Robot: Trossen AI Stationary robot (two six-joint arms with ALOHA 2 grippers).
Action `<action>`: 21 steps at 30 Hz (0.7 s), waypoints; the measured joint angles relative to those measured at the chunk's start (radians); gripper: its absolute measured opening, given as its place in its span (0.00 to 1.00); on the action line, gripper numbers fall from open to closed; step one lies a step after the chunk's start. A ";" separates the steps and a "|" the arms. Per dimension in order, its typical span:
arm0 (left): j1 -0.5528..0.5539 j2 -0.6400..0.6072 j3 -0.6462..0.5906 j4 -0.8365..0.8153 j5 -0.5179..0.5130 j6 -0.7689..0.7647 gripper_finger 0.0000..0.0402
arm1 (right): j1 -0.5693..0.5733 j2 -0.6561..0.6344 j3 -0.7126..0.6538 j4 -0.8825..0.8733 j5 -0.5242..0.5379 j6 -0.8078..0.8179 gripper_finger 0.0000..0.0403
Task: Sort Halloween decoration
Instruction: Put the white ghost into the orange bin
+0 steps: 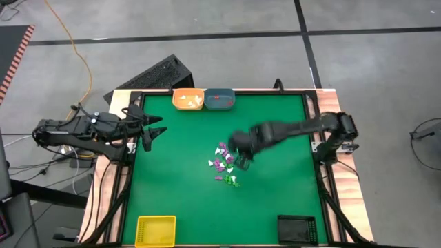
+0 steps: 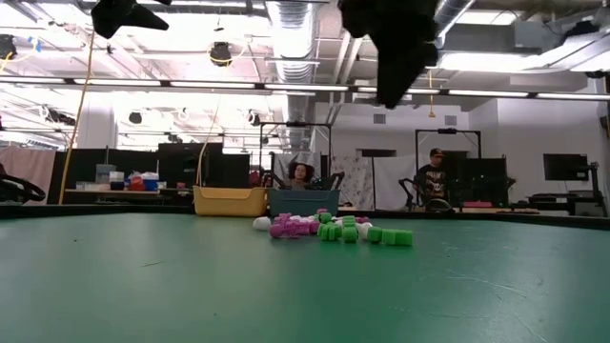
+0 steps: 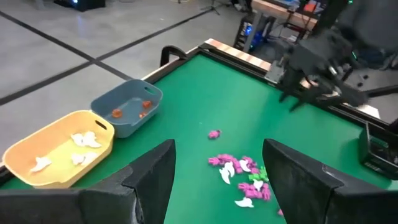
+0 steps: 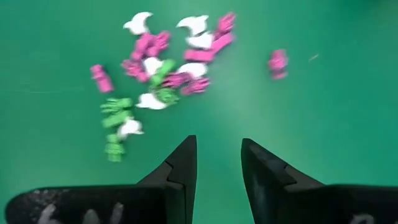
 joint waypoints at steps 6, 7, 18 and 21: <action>0.000 0.000 0.000 0.000 0.023 0.028 0.58 | 0.206 0.014 -0.196 0.331 0.170 0.302 0.29; 0.000 0.000 0.000 0.000 0.024 0.032 0.58 | 0.231 0.024 -0.216 0.375 0.211 0.334 0.29; 0.000 0.000 0.000 -0.001 0.033 0.039 0.58 | 0.369 0.230 -0.235 0.442 0.487 0.648 0.29; 0.000 0.000 0.000 -0.004 0.048 0.039 0.58 | 0.390 0.276 -0.235 0.444 0.489 0.731 0.29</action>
